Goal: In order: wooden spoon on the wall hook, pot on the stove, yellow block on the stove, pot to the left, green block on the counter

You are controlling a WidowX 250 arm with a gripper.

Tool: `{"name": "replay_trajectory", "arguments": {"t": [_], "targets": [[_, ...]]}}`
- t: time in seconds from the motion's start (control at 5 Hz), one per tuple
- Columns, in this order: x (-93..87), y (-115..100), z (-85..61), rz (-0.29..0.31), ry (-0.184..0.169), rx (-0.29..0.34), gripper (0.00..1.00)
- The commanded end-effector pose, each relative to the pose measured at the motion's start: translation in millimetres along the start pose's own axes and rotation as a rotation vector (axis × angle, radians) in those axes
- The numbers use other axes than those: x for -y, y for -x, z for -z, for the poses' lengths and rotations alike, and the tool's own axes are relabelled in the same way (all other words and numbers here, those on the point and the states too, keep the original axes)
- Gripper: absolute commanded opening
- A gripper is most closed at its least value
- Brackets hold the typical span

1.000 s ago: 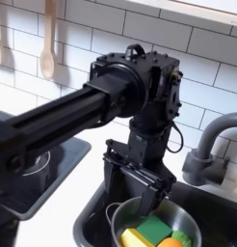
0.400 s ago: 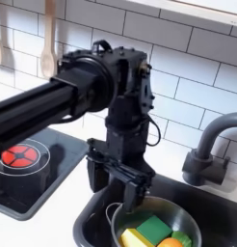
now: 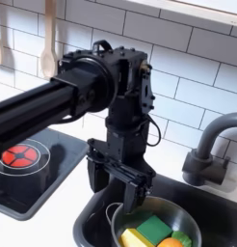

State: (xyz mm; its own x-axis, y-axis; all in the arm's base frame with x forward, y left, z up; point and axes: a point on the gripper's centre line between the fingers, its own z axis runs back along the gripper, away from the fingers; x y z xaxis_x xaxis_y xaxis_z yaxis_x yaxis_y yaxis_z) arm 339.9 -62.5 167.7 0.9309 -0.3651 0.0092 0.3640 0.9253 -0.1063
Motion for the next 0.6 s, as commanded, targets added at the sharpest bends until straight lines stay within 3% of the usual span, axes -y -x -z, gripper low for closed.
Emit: {"name": "replay_trajectory", "arguments": {"t": [0.0, 0.4], "targets": [[3.2, -14.5, 6.6, 0.015, -0.031, 0.05, 1.0], [0.9, -19.7, 18.1, 0.027, -0.037, 0.101, 1.0]]}}
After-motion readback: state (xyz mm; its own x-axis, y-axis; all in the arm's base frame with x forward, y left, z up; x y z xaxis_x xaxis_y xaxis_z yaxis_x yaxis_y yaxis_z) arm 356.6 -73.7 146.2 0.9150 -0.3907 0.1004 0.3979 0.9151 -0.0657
